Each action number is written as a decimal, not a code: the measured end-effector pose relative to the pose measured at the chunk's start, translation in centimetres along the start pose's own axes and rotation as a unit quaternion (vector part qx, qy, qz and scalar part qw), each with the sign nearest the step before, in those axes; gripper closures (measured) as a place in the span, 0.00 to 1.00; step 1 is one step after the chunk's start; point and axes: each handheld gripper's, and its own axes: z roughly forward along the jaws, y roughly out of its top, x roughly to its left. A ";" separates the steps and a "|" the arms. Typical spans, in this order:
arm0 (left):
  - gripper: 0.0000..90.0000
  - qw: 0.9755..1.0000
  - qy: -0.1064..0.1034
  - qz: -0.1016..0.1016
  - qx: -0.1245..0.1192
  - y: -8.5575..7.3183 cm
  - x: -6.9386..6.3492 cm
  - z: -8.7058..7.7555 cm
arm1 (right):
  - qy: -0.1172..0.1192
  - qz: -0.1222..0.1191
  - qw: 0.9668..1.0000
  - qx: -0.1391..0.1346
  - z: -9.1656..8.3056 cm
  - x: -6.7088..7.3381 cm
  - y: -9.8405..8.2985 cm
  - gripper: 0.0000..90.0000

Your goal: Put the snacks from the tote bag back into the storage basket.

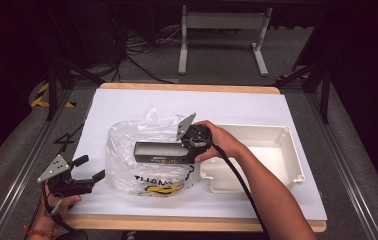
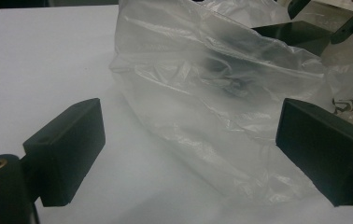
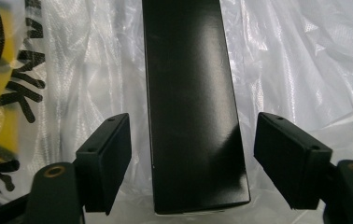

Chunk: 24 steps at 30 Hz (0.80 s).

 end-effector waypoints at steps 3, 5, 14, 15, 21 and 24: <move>0.10 1.000 0.000 -0.001 0.000 0.0 0.0 0.0 | -0.008 0.003 1.000 0.007 0.2 -0.2 0.0 0.32; 0.10 1.000 0.000 -0.001 0.000 0.0 0.0 0.0 | -0.003 0.008 1.000 0.015 0.3 -0.3 -0.1 0.32; 0.10 1.000 -0.001 -0.002 -0.001 0.0 0.0 0.0 | 0.004 0.013 0.999 0.035 1.0 -0.4 0.0 0.37; 0.10 1.000 -0.001 -0.002 -0.001 0.0 0.0 0.0 | 0.003 0.012 0.999 0.034 0.9 -0.4 0.0 0.38; 0.10 1.000 -0.001 -0.002 0.000 0.0 0.0 0.0 | 0.014 0.005 0.999 0.044 1.0 -0.4 -0.1 0.44; 0.10 1.000 -0.001 -0.003 0.000 0.0 0.0 0.0 | 0.016 0.000 0.999 0.044 1.0 -0.4 -0.1 0.46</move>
